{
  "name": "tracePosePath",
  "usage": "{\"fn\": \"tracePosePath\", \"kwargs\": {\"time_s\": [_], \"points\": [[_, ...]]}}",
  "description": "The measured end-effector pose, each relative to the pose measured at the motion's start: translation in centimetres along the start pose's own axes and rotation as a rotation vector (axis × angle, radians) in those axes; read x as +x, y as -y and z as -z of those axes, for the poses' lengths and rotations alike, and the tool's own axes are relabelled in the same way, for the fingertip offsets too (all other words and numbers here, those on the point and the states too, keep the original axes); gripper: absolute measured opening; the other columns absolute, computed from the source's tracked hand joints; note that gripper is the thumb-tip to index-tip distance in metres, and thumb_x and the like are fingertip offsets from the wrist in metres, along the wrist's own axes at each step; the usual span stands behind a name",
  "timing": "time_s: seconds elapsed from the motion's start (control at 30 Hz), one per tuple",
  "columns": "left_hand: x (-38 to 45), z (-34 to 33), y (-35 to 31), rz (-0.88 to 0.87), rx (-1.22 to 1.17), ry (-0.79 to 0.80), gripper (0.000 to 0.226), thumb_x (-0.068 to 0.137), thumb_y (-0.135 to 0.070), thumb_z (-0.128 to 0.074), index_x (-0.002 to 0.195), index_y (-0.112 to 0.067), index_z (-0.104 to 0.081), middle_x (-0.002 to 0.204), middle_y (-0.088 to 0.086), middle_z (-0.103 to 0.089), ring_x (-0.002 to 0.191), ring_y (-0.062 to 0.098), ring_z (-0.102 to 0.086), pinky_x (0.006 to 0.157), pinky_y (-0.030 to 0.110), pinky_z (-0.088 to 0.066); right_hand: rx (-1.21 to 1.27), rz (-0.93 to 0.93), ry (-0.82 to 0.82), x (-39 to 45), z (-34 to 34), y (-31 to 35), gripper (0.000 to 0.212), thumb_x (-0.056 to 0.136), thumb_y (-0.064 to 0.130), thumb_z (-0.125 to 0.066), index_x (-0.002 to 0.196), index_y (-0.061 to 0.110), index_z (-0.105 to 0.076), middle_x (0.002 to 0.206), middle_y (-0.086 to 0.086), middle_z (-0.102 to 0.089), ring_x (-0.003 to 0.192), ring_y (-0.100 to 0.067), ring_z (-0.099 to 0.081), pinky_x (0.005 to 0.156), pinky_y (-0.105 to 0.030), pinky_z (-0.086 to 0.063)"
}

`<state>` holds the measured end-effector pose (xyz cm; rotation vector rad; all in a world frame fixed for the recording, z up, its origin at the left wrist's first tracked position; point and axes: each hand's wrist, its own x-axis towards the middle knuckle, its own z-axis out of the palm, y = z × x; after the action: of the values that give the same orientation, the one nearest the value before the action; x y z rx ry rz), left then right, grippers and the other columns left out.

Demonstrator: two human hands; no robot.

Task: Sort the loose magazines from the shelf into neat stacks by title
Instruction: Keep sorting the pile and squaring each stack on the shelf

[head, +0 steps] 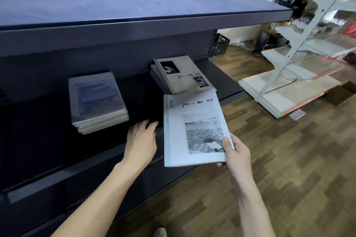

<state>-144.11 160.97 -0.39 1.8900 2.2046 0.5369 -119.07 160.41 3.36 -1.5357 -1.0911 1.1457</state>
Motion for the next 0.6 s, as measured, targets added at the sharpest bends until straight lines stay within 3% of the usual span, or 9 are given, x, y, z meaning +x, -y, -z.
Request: {"fn": "tracePosePath", "kwargs": {"time_s": [0.2, 0.6], "points": [[2.5, -0.5, -0.2, 0.062, -0.017, 0.011, 0.045, 0.100, -0.014, -0.041, 0.144, -0.022, -0.044, 0.148, 0.008, -0.042, 0.132, 0.031, -0.042, 0.108, 0.046, -0.037, 0.028, -0.032, 0.121, 4.0, 4.5, 1.0, 0.022, 0.102, 0.017, -0.052, 0.115, 0.020, -0.070, 0.063, -0.005, -0.065, 0.039, -0.011, -0.043, 0.034, -0.018, -0.035], [5.9, -1.0, -3.9, 0.184, 0.012, -0.009, 0.046, 0.099, -0.018, -0.043, 0.145, -0.026, -0.042, 0.151, 0.006, -0.038, 0.126, 0.034, -0.046, 0.103, 0.043, -0.041, 0.088, -0.014, 0.230, 11.4, 1.4, 2.1, 0.023, 0.104, 0.017, -0.048, 0.115, 0.023, -0.067, 0.068, 0.002, -0.070, 0.039, -0.011, -0.047, 0.034, -0.019, -0.037]]}}
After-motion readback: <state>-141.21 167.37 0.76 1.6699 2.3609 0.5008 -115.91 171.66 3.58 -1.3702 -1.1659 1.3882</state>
